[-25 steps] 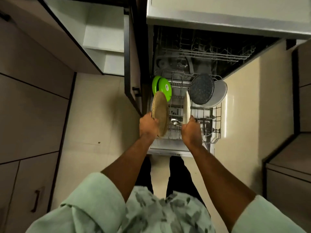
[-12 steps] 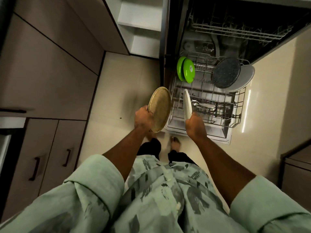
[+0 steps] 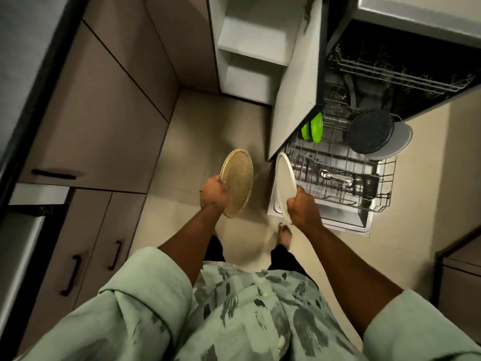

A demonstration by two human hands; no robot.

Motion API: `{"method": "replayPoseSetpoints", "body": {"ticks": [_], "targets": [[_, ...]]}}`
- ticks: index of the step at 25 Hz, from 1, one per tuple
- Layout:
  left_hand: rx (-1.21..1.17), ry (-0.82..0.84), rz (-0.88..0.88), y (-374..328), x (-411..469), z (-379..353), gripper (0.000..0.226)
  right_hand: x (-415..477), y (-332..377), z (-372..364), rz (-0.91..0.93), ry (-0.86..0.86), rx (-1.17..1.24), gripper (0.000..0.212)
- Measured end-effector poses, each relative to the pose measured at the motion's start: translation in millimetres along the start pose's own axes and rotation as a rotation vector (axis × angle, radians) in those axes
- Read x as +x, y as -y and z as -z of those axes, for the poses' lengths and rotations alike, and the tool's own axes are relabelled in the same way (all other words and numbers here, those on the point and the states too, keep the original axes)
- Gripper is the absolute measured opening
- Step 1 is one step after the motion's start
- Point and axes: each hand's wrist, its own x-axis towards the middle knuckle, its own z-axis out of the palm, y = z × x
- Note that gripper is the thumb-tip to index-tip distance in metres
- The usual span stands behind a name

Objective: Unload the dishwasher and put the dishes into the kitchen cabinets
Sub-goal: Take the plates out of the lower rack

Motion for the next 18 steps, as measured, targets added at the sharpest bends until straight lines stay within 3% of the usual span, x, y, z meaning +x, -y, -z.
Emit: {"method": "replayPoseSetpoints", "body": {"ticks": [4,7,8,13,18], "targets": [[-0.122,-0.003,-0.012,15.6,43.9,45.9,0.032,13.5,58.0,-17.3,-0.051,-0.087,0.075,0.035],[-0.232,0.0,-0.094,2.2,73.6,82.6,0.067,33.3,92.2,-21.5,-0.081,-0.15,0.129,0.032],[-0.233,0.007,-0.121,-4.8,87.9,89.7,0.068,40.8,102.2,-20.7,-0.091,-0.163,0.144,0.032],[-0.175,-0.019,-0.18,-64.2,168.6,108.4,0.019,113.2,145.9,-6.8,-0.077,-0.243,0.172,0.035],[-0.12,0.122,-0.235,-126.4,249.2,122.0,0.036,205.2,182.4,19.5,-0.106,-0.294,0.201,0.035]]}}
